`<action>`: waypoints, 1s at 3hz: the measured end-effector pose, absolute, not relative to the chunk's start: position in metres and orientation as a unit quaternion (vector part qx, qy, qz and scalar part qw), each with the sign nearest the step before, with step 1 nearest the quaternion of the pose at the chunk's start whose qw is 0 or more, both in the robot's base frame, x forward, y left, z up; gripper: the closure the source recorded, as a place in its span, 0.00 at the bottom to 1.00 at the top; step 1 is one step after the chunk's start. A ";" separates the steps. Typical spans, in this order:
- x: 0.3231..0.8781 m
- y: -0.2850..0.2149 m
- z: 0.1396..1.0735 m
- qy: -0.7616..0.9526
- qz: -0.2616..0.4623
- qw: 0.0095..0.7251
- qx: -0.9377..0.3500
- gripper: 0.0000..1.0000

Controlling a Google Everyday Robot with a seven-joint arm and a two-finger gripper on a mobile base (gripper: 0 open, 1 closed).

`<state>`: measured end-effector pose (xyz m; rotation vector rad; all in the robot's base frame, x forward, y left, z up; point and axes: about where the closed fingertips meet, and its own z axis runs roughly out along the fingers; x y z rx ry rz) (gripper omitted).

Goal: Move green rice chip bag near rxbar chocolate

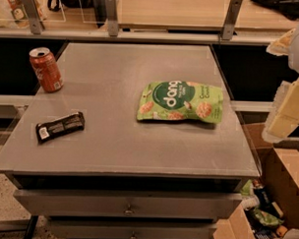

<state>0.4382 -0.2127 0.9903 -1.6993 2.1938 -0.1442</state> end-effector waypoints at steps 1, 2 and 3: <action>0.438 -0.213 0.990 0.777 -0.051 0.181 -0.601 0.00; 0.438 -0.210 0.991 0.773 -0.060 0.187 -0.603 0.00; 0.447 -0.202 0.975 0.767 -0.089 0.187 -0.607 0.00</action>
Offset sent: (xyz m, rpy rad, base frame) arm 0.0011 0.0045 -0.0036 -0.0193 -0.0378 0.0088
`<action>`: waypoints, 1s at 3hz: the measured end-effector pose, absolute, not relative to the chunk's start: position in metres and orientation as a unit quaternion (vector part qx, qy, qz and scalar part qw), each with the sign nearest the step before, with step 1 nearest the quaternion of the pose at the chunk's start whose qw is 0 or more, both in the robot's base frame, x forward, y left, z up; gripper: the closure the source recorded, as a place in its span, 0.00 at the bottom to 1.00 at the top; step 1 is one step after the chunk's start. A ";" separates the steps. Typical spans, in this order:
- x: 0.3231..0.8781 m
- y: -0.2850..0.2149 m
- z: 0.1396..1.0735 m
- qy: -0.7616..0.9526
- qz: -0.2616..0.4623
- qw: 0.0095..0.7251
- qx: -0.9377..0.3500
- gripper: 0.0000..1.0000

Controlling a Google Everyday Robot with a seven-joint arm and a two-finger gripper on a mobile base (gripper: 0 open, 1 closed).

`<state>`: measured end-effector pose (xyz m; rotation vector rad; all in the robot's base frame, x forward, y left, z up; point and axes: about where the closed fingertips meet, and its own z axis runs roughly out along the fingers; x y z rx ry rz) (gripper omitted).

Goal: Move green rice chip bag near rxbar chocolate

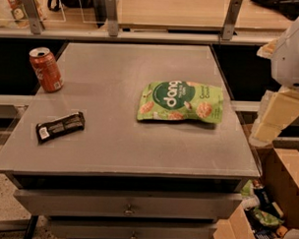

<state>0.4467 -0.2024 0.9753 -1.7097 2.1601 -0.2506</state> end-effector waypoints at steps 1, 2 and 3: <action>0.464 -0.191 0.944 0.757 -0.104 0.201 -0.614 0.00; 0.483 -0.182 0.910 0.755 -0.102 0.216 -0.610 0.00; 0.504 -0.174 0.885 0.757 -0.097 0.233 -0.603 0.00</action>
Offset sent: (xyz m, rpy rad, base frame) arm 0.0637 0.0301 -0.1151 0.0460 -0.0879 0.0144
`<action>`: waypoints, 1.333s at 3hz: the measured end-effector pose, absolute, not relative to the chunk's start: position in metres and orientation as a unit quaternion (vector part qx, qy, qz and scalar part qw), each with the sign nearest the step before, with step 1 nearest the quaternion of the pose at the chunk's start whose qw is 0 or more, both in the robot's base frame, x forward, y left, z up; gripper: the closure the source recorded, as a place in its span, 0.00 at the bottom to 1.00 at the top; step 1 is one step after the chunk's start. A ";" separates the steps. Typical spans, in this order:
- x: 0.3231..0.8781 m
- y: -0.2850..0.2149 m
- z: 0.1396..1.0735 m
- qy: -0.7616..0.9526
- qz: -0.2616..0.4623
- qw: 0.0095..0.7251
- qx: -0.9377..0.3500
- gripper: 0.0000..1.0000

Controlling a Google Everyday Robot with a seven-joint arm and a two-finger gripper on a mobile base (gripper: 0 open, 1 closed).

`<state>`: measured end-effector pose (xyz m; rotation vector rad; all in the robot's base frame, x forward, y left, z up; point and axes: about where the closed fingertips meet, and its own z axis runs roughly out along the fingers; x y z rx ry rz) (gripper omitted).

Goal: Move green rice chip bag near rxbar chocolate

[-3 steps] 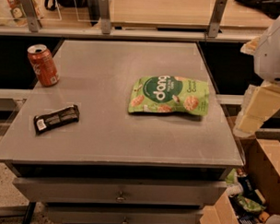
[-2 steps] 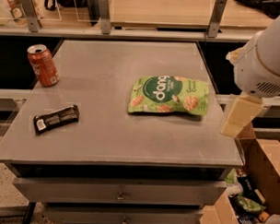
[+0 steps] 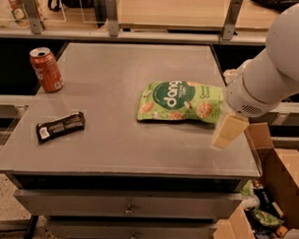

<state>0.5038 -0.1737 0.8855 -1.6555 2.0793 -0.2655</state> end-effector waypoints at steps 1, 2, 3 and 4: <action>0.519 -0.170 0.868 0.759 -0.087 0.248 -0.596 0.00; 0.537 -0.168 0.860 0.759 -0.077 0.264 -0.591 0.00; 0.553 -0.169 0.850 0.752 -0.073 0.285 -0.590 0.00; 0.568 -0.170 0.848 0.746 -0.076 0.301 -0.589 0.00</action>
Offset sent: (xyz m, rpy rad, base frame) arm 0.0565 0.0066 -0.0340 0.1167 -0.0405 -0.0079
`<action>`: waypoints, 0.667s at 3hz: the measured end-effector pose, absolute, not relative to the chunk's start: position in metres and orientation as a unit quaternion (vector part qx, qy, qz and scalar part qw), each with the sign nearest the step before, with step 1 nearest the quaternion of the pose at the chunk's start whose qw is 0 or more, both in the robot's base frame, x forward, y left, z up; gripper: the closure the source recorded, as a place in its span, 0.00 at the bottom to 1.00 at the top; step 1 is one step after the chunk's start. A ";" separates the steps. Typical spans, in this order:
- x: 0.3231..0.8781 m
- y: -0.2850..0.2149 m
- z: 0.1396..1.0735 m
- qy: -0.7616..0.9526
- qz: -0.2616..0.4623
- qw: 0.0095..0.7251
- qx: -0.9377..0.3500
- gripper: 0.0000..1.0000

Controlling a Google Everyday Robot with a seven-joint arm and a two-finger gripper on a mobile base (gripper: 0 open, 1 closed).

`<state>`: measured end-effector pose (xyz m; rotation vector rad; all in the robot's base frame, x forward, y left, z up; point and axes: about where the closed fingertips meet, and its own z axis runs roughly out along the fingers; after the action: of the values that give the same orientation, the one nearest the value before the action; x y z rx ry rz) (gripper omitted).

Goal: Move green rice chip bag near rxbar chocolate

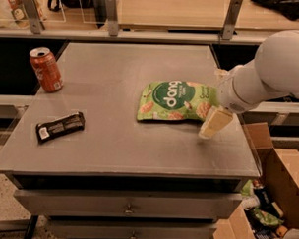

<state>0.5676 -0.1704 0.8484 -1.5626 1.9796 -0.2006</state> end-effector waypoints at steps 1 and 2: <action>0.584 -0.175 0.850 0.737 -0.090 0.306 -0.596 0.18; 0.593 -0.178 0.850 0.732 -0.095 0.307 -0.600 0.42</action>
Offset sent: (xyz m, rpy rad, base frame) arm 0.0365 -0.0133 0.0011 -0.0388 -0.0470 0.0294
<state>0.5929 -0.1781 0.8503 -1.5877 1.9374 -0.2508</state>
